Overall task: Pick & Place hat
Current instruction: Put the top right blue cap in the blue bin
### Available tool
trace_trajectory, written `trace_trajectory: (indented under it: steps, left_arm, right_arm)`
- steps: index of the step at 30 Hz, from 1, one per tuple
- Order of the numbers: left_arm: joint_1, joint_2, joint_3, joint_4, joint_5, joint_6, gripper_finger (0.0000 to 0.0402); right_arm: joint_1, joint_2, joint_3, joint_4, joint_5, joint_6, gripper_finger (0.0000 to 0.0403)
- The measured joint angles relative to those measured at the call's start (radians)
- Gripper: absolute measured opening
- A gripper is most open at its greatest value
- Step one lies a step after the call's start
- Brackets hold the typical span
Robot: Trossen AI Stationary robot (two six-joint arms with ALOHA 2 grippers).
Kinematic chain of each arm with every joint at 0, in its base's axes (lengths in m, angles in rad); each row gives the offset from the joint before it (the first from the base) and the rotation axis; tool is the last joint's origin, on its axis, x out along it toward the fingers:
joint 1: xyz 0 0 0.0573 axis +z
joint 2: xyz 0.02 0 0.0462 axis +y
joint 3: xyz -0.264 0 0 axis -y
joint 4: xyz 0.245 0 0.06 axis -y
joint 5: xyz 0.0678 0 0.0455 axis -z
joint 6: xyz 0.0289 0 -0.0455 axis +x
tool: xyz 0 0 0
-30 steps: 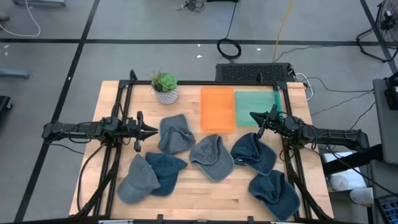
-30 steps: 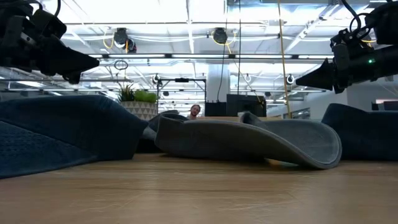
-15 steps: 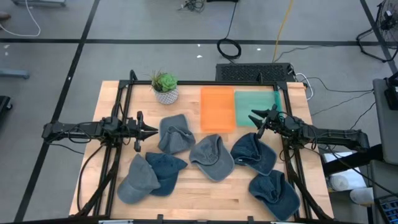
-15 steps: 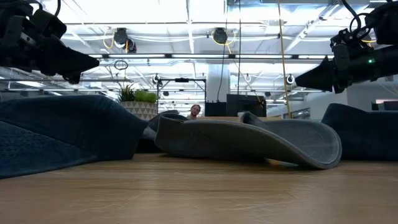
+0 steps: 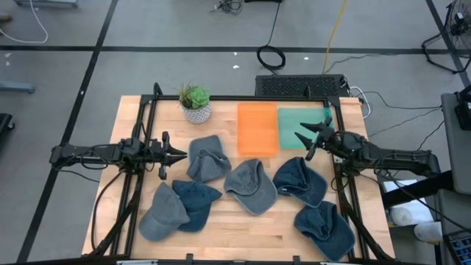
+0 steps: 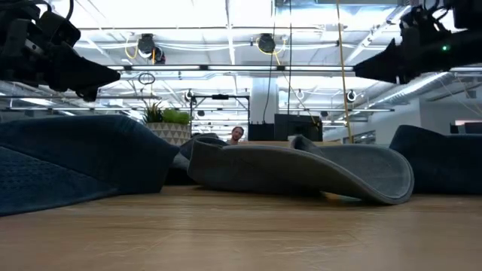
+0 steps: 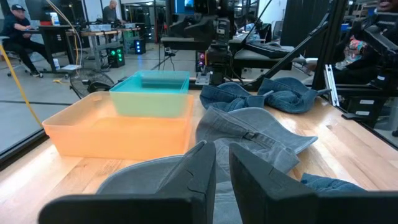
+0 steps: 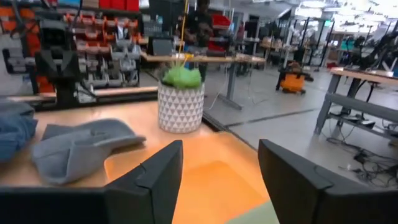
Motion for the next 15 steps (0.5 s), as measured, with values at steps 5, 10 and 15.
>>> trace_trajectory:
  steps: [5, 10, 15]
  left_arm:
    - [0.0, 0.0, 0.0, 0.0, 0.0, 0.0, 0.0051]
    - [0.0, 0.0, 0.0, 0.0, -0.001, 0.0, 0.0051]
    - [0.0, 0.0, 0.0, 0.0, -0.002, 0.0, 0.0051]
  right_arm:
    - [0.0, 0.079, 0.132, -0.095, 0.001, -0.002, 0.0183]
    - [0.0, 0.165, 0.283, -0.216, 0.004, -0.021, 0.0176]
    - [-0.001, 0.24, 0.425, -0.289, 0.057, -0.006, 0.0176]
